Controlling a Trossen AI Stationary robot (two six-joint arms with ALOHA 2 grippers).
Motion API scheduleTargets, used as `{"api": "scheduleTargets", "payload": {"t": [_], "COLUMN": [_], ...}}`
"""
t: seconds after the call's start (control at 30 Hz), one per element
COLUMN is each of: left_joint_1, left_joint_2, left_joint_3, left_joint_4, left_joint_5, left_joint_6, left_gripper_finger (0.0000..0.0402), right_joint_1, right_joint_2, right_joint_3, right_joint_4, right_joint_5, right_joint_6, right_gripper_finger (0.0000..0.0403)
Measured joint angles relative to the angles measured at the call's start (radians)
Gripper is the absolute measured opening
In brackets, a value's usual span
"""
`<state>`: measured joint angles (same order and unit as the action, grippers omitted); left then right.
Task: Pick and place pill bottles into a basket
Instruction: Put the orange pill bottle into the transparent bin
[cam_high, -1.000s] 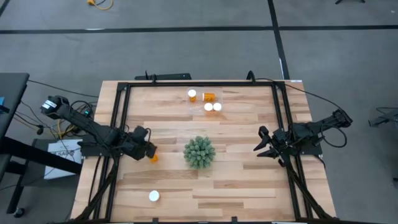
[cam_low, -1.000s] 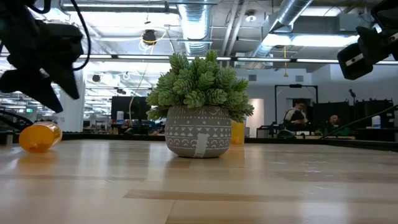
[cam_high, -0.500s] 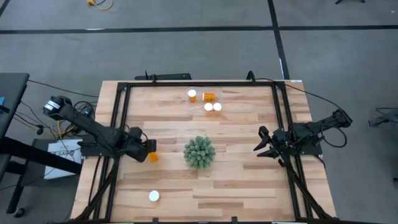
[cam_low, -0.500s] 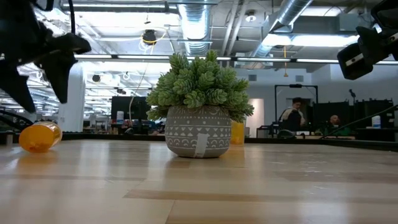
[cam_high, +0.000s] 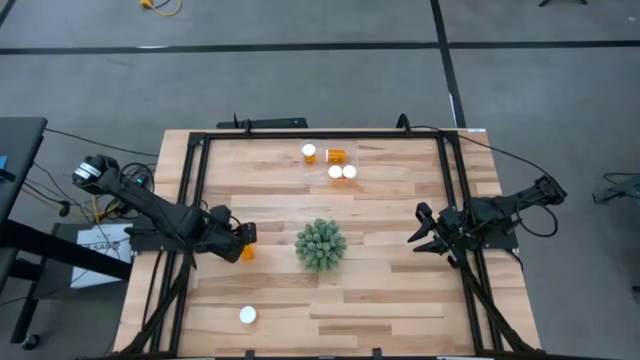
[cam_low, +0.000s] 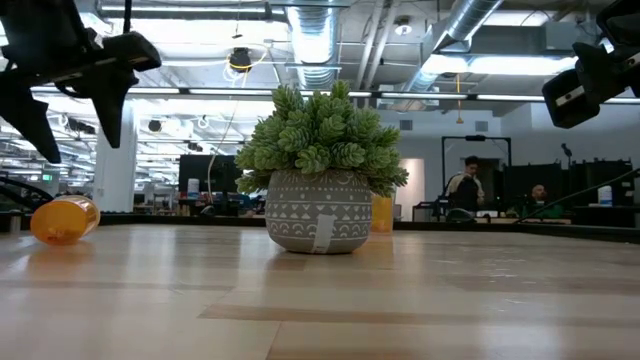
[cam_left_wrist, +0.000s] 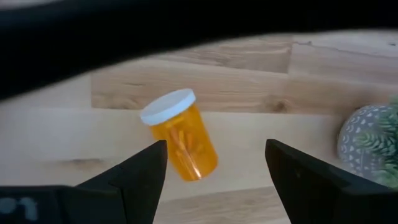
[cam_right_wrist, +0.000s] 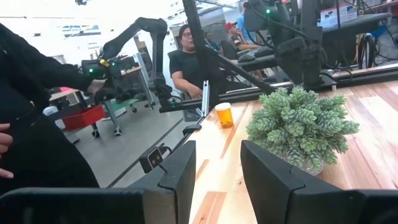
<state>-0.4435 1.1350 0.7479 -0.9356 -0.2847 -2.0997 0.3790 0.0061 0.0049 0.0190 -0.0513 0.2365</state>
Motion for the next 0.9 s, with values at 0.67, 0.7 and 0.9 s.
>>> {"api": "scheduleTargets", "payload": {"t": [0.67, 0.7, 0.9], "left_joint_1": [0.034, 0.04, 0.048], "left_joint_2": [0.147, 0.158, 0.176], "left_joint_3": [0.0, 0.0, 0.0], "left_joint_4": [0.08, 0.084, 0.086], "left_joint_5": [0.12, 0.124, 0.151], "left_joint_6": [-0.191, -0.188, -0.176], "left_gripper_finger": [0.0293, 0.0293, 0.0293], "right_joint_1": [0.0, 0.0, 0.0], "right_joint_2": [0.0, 0.0, 0.0], "right_joint_3": [0.0, 0.0, 0.0], "right_joint_4": [0.0, 0.0, 0.0], "right_joint_5": [0.0, 0.0, 0.0], "right_joint_6": [0.0, 0.0, 0.0], "right_gripper_finger": [0.012, 0.012, 0.012]}}
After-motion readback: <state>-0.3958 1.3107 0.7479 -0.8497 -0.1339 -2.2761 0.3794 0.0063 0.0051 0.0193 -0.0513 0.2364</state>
